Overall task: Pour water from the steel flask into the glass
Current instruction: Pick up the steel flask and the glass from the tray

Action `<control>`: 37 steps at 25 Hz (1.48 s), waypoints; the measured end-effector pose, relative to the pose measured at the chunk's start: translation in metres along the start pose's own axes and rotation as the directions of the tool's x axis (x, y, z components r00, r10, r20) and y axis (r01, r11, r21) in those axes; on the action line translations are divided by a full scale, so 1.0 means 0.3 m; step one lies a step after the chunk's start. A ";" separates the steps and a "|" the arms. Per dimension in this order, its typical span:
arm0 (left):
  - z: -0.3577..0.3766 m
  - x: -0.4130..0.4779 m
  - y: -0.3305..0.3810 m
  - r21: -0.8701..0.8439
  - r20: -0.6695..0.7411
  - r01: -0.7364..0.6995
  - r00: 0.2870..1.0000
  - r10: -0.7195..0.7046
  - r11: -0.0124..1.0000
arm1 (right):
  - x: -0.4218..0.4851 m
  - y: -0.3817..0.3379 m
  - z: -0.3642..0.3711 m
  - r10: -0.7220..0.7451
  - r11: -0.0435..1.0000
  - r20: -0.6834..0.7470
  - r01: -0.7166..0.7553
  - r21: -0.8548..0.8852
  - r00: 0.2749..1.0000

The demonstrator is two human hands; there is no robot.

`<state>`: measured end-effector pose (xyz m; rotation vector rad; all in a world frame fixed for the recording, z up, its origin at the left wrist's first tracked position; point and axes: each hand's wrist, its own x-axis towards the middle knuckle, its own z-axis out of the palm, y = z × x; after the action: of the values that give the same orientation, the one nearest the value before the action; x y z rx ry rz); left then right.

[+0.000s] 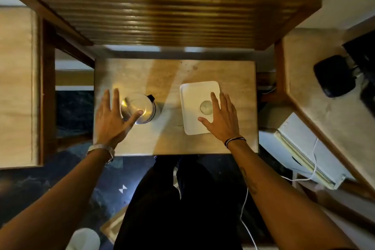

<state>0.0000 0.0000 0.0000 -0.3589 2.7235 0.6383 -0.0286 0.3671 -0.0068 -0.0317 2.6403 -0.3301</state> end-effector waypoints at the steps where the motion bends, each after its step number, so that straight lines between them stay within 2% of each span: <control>1: 0.035 -0.001 -0.045 -0.076 0.001 0.064 0.998 -0.064 0.995 | 0.015 0.011 0.052 0.025 0.999 0.041 -0.026 0.021 0.999; 4: 0.142 -0.043 -0.141 -0.282 0.082 0.286 0.958 -0.274 0.916 | 0.067 0.032 0.167 0.113 0.989 0.163 -0.127 0.078 0.980; 8: 0.255 -0.036 -0.171 -0.459 0.043 0.307 0.945 -0.324 0.834 | 0.176 0.024 0.294 0.211 0.957 0.172 -0.239 0.164 0.962; 11: 0.273 -0.005 -0.195 -0.509 -0.005 0.231 0.962 -0.272 0.829 | 0.233 0.015 0.361 0.322 0.917 0.091 -0.335 0.215 0.942; 14: 0.278 0.028 -0.206 -0.564 0.037 0.200 0.975 -0.218 0.801 | 0.267 0.029 0.417 0.387 0.867 0.023 -0.372 0.331 0.922; 18: 0.299 0.049 -0.218 -0.634 0.146 0.183 0.983 -0.115 0.751 | 0.280 0.054 0.446 0.433 0.797 -0.030 -0.368 0.479 0.901; 21: 0.310 0.031 -0.180 -0.702 0.126 0.146 0.989 -0.080 0.698 | 0.255 0.045 0.430 0.455 0.769 -0.056 -0.360 0.528 0.889; 24: 0.293 0.030 -0.084 -0.783 0.109 0.181 0.982 -0.155 0.595 | 0.202 0.036 0.393 0.448 0.753 -0.097 -0.317 0.576 0.889; 27: 0.239 0.068 0.018 -0.796 0.064 0.177 0.975 -0.211 0.579 | 0.130 0.019 0.321 0.441 0.720 -0.127 -0.265 0.642 0.889; 30: 0.132 0.054 0.081 -0.758 0.032 0.141 0.983 -0.180 0.636 | 0.062 -0.017 0.197 0.413 0.697 -0.193 -0.172 0.696 0.890; 34: -0.152 0.005 0.185 -0.795 -0.035 0.056 0.990 -0.138 0.603 | -0.034 -0.069 -0.067 0.343 0.634 -0.317 0.031 0.773 0.885; 37: -0.433 -0.009 0.332 -0.790 -0.121 -0.079 0.992 -0.028 0.609 | -0.077 -0.130 -0.314 0.225 0.652 -0.451 0.211 0.728 0.864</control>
<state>-0.0607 0.0264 0.1496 -0.5657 2.3658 1.9036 -0.0530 0.3523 0.0939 0.4012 2.7415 -1.6399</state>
